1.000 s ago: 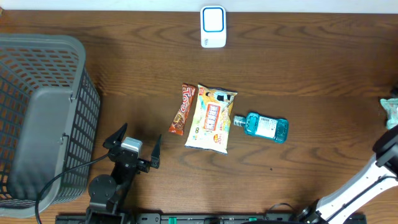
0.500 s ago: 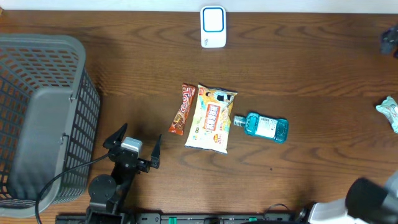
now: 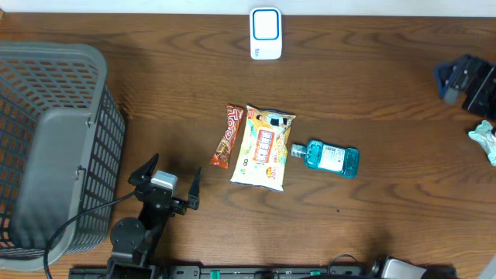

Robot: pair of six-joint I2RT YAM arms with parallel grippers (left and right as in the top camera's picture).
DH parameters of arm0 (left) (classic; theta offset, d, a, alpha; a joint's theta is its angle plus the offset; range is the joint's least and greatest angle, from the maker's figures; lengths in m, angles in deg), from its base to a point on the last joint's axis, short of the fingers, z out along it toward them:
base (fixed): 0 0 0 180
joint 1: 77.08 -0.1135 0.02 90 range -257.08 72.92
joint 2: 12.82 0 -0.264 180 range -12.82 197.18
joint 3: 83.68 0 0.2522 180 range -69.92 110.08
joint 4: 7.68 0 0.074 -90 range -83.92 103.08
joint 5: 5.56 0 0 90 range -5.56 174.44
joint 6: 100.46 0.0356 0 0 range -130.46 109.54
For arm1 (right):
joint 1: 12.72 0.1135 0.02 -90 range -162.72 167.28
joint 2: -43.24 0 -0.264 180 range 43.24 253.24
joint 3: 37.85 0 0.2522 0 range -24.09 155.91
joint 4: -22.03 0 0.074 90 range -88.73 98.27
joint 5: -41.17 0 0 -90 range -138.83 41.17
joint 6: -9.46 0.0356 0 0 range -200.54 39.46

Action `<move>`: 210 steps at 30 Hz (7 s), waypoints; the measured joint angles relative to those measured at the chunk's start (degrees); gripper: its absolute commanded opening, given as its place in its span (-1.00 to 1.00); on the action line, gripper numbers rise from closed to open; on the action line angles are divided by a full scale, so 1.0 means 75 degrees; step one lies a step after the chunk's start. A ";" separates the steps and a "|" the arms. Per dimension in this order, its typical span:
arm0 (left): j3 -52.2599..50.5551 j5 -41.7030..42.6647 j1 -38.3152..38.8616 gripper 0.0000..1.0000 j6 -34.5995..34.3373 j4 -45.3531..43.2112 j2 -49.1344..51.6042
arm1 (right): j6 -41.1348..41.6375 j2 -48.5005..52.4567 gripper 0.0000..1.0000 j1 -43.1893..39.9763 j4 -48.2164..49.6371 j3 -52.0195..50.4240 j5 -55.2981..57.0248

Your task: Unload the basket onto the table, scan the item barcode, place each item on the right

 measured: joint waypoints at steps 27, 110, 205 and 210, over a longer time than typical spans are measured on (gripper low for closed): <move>0.0000 0.0000 0.0000 0.99 0.0000 0.0000 0.0000 | -0.0332 -0.0038 0.98 0.0096 -0.0816 0.0000 -0.1335; 0.0000 0.0000 0.0000 0.99 0.0000 0.0000 0.0000 | -0.5904 -0.7391 0.98 0.1891 0.1475 -0.7994 -0.4447; 0.0000 0.0000 0.0000 0.99 0.0000 0.0000 0.0000 | 0.1676 -0.1177 0.98 0.4969 0.9906 -1.1115 -0.0988; 0.0000 0.0000 0.0000 0.98 0.0000 0.0000 0.0000 | 0.0548 -0.1142 0.99 0.5441 0.8588 -0.9978 0.0449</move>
